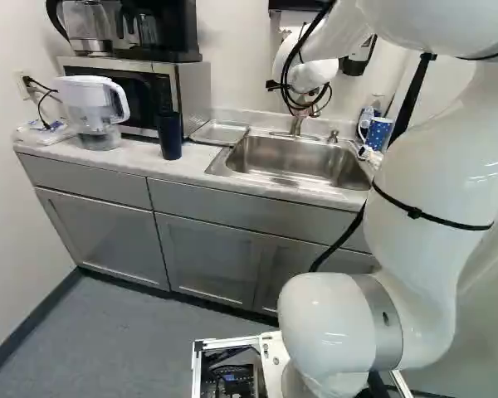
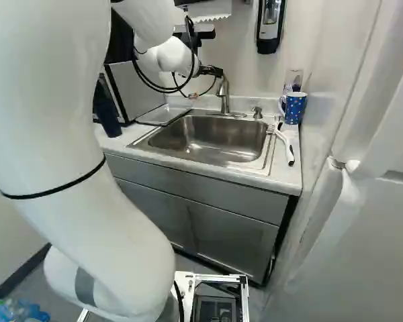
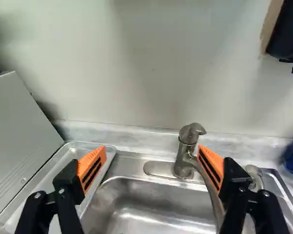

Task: Rinse the cup and place it in the tray

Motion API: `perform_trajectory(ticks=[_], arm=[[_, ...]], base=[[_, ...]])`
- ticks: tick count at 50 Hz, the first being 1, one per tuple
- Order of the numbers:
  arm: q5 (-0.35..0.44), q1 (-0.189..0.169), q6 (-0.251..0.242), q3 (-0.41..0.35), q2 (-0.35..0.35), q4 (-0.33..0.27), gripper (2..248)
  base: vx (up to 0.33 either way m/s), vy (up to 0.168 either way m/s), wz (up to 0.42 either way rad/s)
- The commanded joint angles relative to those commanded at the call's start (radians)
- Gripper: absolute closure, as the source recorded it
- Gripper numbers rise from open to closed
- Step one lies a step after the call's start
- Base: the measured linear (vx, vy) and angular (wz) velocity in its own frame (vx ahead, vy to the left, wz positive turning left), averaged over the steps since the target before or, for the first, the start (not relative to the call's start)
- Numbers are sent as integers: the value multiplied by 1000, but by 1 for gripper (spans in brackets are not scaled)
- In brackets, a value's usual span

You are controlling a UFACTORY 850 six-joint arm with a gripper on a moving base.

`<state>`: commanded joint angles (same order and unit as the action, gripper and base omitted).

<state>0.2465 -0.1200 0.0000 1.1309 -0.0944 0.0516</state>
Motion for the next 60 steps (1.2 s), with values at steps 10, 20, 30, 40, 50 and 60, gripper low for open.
perform_trajectory(ticks=[10,20,30,40,50,60], arm=[[-17,-3,0,24,-23,0,3],[-31,-6,0,49,-46,0,3],[-31,-6,0,73,-68,0,3],[-31,-7,0,98,-91,0,3],[-31,-7,0,123,-114,0,3],[-25,-7,0,148,-137,0,3]], base=[[0,0,0],[0,0,0],[0,0,0],[0,0,0],[0,0,0],[0,0,0]])
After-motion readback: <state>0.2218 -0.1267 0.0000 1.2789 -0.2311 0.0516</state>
